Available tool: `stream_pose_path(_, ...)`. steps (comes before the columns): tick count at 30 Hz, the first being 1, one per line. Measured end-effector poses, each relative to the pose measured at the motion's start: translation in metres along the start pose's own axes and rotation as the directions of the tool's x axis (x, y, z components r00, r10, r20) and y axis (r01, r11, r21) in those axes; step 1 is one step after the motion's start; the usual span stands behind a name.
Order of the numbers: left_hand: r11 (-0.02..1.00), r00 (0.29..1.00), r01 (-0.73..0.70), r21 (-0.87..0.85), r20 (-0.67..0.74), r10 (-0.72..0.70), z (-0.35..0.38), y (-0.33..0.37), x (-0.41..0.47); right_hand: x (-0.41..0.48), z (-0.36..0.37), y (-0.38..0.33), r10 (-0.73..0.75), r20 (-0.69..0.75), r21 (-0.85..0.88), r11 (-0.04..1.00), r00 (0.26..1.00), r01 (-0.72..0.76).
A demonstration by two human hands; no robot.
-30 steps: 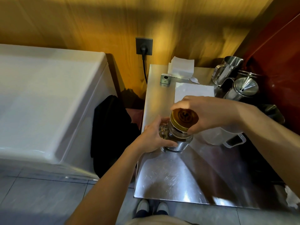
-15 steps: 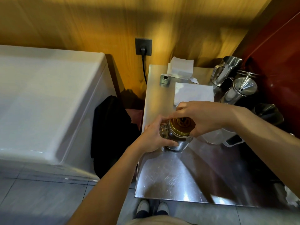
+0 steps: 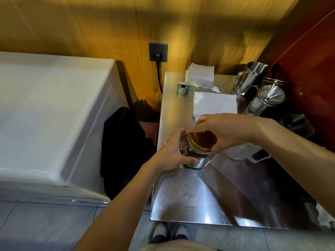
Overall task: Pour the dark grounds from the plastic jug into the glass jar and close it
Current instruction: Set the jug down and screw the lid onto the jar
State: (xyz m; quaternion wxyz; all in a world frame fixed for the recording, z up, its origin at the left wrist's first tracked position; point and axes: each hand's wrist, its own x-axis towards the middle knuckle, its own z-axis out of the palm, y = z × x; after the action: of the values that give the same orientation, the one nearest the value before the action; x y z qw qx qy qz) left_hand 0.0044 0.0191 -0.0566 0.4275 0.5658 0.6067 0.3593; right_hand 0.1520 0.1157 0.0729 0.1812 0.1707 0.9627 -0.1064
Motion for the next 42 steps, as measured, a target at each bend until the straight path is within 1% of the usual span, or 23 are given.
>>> stream_pose_path(5,0.995,0.994,-0.089,0.044,-0.066,0.092,0.008,0.004,-0.002,0.000,0.001,0.000,-0.043,-0.002,-0.042,0.998,0.999,0.043)
stream_pose_path(9,0.987,0.991,-0.097,0.130,-0.082,0.108,0.008,-0.001,-0.001,0.002,0.000,0.001,0.018,-0.012,-0.037,0.999,1.000,-0.018)
stream_pose_path(11,0.985,0.989,-0.100,0.142,-0.093,0.114,0.009,-0.002,-0.002,0.003,0.004,-0.002,0.109,-0.106,-0.081,0.990,0.988,-0.118)
stream_pose_path(13,0.984,0.988,-0.093,0.150,-0.112,0.110,0.012,-0.004,-0.002,0.003,0.009,-0.006,0.204,-0.198,-0.138,0.963,0.959,-0.233)
stream_pose_path(15,0.984,0.985,-0.082,0.159,-0.139,0.105,0.014,-0.005,-0.003,0.003,0.012,-0.012,0.214,-0.283,-0.195,0.942,0.935,-0.275)
stream_pose_path(17,0.980,0.980,-0.096,0.174,-0.154,0.124,0.014,-0.005,-0.004,0.000,0.009,-0.012,0.211,-0.357,-0.194,0.936,0.910,-0.294)
stream_pose_path(18,0.979,0.979,-0.104,0.174,-0.156,0.132,0.014,-0.004,-0.004,-0.001,0.008,-0.009,0.212,-0.358,-0.187,0.938,0.909,-0.292)
stream_pose_path(19,0.980,0.979,-0.105,0.172,-0.154,0.132,0.013,-0.003,-0.004,-0.003,0.007,-0.004,0.207,-0.319,-0.165,0.949,0.925,-0.269)
stream_pose_path(20,0.981,0.982,-0.096,0.169,-0.148,0.122,0.012,-0.001,-0.004,-0.004,0.004,0.000,0.216,-0.219,-0.099,0.965,0.952,-0.242)
stream_pose_path(21,0.982,0.984,-0.085,0.168,-0.139,0.109,0.011,0.000,-0.004,-0.005,0.001,0.000,0.196,-0.094,0.014,0.981,0.976,-0.196)
stream_pose_path(22,0.982,0.986,-0.078,0.169,-0.130,0.101,0.010,0.001,-0.004,-0.006,0.000,-0.001,0.136,-0.012,0.118,0.984,0.991,-0.134)
stream_pose_path(23,0.982,0.987,-0.078,0.170,-0.126,0.100,0.009,0.001,-0.004,-0.006,-0.001,-0.002,0.071,0.020,0.162,0.984,0.997,-0.073)
stream_pose_path(25,0.982,0.985,-0.095,0.165,-0.126,0.117,0.008,0.000,-0.003,-0.007,-0.001,-0.003,0.004,-0.009,0.129,0.992,1.000,-0.003)
stream_pose_path(26,0.981,0.984,-0.103,0.163,-0.125,0.124,0.008,0.000,-0.003,-0.007,0.000,-0.003,0.011,-0.037,0.101,0.995,0.999,-0.007)
stream_pose_path(28,0.981,0.985,-0.102,0.164,-0.118,0.122,0.007,0.000,-0.002,-0.009,0.003,-0.007,0.114,-0.105,-0.011,0.993,0.988,-0.115)
stream_pose_path(29,0.982,0.987,-0.098,0.163,-0.113,0.117,0.007,0.000,-0.002,-0.008,0.006,-0.010,0.181,-0.158,-0.103,0.975,0.971,-0.199)
stream_pose_path(31,0.983,0.989,-0.092,0.160,-0.101,0.109,0.007,-0.001,-0.001,-0.004,0.013,-0.018,0.256,-0.260,-0.235,0.919,0.931,-0.318)
stream_pose_path(33,0.983,0.991,-0.097,0.155,-0.076,0.110,0.006,0.000,0.000,-0.003,0.018,-0.021,0.279,-0.307,-0.248,0.899,0.910,-0.360)
stream_pose_path(35,0.988,0.994,-0.099,0.121,-0.037,0.104,0.000,0.001,0.002,-0.006,0.020,-0.014,0.246,-0.323,-0.193,0.928,0.914,-0.318)
stream_pose_path(38,0.997,0.996,-0.062,0.051,0.072,0.059,-0.011,0.001,0.008,-0.010,0.018,-0.005,0.136,-0.173,-0.051,0.988,0.976,-0.147)
stream_pose_path(39,0.999,0.993,-0.039,0.032,0.114,0.035,-0.015,0.002,0.009,-0.011,0.020,-0.005,0.098,-0.150,-0.014,0.995,0.984,-0.101)
stream_pose_path(41,0.999,0.987,-0.029,0.036,0.160,0.023,-0.019,0.003,0.011,-0.009,0.027,-0.005,0.057,-0.218,-0.035,0.997,0.974,-0.066)
stream_pose_path(42,0.998,0.988,-0.036,0.049,0.151,0.029,-0.018,0.003,0.012,-0.008,0.030,-0.006,0.044,-0.270,-0.067,0.996,0.962,-0.065)
